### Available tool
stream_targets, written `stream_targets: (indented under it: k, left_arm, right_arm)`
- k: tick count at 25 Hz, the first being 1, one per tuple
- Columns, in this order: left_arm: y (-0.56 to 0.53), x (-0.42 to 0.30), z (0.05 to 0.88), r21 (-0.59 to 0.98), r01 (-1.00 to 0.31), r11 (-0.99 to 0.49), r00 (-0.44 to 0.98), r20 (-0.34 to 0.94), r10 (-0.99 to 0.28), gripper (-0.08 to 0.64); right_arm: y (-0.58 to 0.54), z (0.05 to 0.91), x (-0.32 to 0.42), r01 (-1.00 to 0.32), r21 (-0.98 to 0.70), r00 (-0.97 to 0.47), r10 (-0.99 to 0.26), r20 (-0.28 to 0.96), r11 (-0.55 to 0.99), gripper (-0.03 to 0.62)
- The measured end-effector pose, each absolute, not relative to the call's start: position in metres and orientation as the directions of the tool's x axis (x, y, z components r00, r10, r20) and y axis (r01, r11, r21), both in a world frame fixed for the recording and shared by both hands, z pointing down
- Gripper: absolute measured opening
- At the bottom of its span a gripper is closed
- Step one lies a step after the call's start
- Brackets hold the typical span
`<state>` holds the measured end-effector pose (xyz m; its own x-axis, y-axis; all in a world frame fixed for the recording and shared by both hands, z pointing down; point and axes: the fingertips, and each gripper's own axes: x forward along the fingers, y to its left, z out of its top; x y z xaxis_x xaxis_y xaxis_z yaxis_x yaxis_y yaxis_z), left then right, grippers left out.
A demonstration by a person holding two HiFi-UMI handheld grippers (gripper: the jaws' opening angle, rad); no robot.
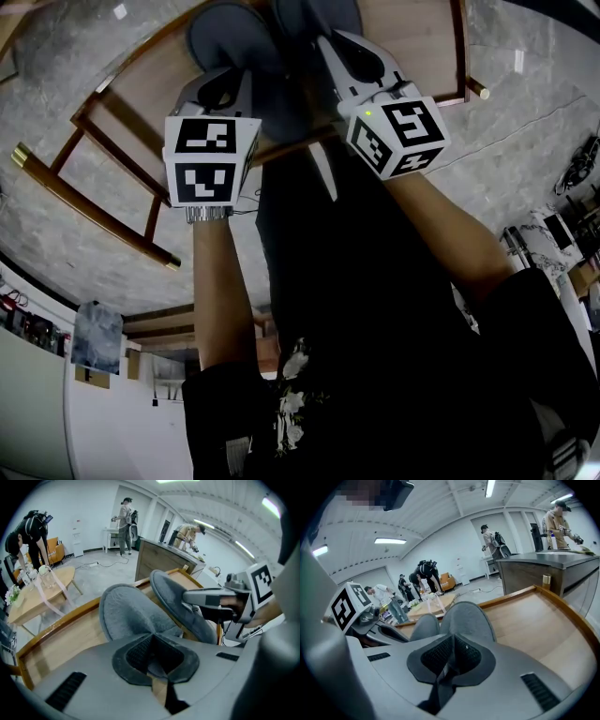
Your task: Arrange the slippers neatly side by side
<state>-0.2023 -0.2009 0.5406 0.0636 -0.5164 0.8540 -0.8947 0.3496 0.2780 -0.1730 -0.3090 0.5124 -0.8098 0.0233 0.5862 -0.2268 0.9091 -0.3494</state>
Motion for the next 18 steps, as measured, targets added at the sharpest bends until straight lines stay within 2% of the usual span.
stream_targets:
  k: [7,14,18]
  left_arm:
    - [-0.208,-0.202,0.544,0.287,-0.895,0.343,0.067,0.844,-0.532,0.008]
    - [-0.209,-0.204,0.548,0.355,-0.838,0.414,0.06,0.815,-0.576,0.008]
    - [-0.213,-0.204,0.549,0.385,-0.813,0.436,0.068,0.807,-0.587,0.008]
  right_arm:
    - [-0.308,0.521,-0.177,-0.216,-0.309,-0.795,0.017,0.607,0.926,0.015]
    - [-0.316,0.528,-0.179,-0.248,-0.286,-0.781,-0.016,0.625,0.926,0.015]
    - [-0.315,0.53,-0.183,-0.321,-0.343,-0.772,-0.033,0.635,0.883,0.015]
